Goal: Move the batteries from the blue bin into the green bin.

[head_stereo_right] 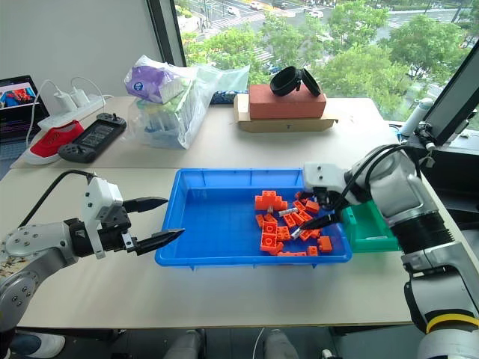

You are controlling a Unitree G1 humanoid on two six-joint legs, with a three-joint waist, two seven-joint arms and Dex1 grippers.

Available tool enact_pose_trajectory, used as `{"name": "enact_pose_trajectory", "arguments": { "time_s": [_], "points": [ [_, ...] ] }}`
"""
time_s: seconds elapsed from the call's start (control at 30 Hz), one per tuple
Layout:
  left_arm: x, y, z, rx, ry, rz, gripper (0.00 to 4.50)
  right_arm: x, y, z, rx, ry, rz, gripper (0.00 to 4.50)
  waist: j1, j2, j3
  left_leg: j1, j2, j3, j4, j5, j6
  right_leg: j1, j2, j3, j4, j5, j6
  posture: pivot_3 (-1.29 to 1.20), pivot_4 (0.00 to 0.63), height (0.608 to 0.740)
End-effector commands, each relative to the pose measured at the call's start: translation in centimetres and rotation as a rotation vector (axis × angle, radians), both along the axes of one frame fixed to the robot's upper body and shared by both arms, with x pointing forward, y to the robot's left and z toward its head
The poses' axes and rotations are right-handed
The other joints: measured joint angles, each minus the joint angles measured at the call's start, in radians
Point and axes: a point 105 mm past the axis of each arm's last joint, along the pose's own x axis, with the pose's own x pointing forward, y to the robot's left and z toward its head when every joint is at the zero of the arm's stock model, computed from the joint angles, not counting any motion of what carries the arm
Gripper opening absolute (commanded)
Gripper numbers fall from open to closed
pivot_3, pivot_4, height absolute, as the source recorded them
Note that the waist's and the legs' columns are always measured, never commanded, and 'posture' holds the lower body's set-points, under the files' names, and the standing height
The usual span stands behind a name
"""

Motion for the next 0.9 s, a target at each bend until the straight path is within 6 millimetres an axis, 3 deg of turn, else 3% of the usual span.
{"name": "enact_pose_trajectory", "arguments": {
  "time_s": [0.03, 0.1, 0.4, 0.73, 0.83, 0.9],
  "points": [
    [-0.7, -0.1, 0.9, 0.007, -0.027, -0.011, 4.5, -0.7, 0.9, 0.6, -0.01, -0.024, 0.03, 2.97, -0.001, 0.0, 0.0, 0.0, 0.0, 0.0, 0.0, 0.0, 0.0, 0.0, 0.0, 0.0, 0.0, 0.0, 0.0, 0.0, 0.15, 0.74],
    [-0.8, -0.1, 0.9, 0.009, -0.022, -0.012, 4.5, -0.5, 0.7, 0.2, -0.038, -0.041, 0.019, 2.28, 0.0, 0.0, 0.0, 0.0, 0.0, 0.0, 0.0, 0.0, 0.0, 0.0, 0.0, 0.0, 0.0, 0.0, 0.0, 0.0, 0.15, 0.74],
    [-0.8, 0.0, 0.8, 0.027, -0.01, 0.001, 4.5, -0.9, 0.5, -1.2, -0.08, -0.018, 0.019, 2.28, 0.0, 0.0, 0.0, 0.0, 0.0, 0.0, 0.0, 0.0, 0.0, 0.0, 0.0, 0.0, 0.0, 0.0, 0.0, 0.0, 0.15, 0.74],
    [-0.9, 0.6, 0.9, 0.047, -0.008, 0.027, 4.5, 0.3, 0.4, -3.6, -0.134, -0.036, -0.024, 2.28, 0.0, 0.0, 0.0, 0.0, 0.0, 0.0, 0.0, 0.0, 0.0, 0.0, 0.0, 0.0, 0.0, 0.0, 0.0, 0.0, 0.15, 0.74],
    [-0.9, 0.6, 0.8, 0.047, -0.008, 0.032, 4.5, 0.4, 0.3, -4.2, -0.172, -0.042, -0.014, 1.57, 0.001, -0.001, 0.0, 0.0, 0.0, 0.0, 0.0, 0.0, 0.0, 0.0, 0.0, 0.0, 0.0, 0.0, 0.0, 0.0, 0.15, 0.74],
    [-0.9, 0.5, 0.8, 0.046, -0.007, 0.033, 4.5, 0.4, 0.1, -4.2, -0.186, -0.047, -0.008, 0.82, 0.0, -0.001, -0.001, 0.0, 0.0, 0.0, 0.0, 0.0, 0.0, 0.0, 0.0, 0.0, 0.0, 0.0, 0.0, 0.0, 0.15, 0.74]
  ]
}}
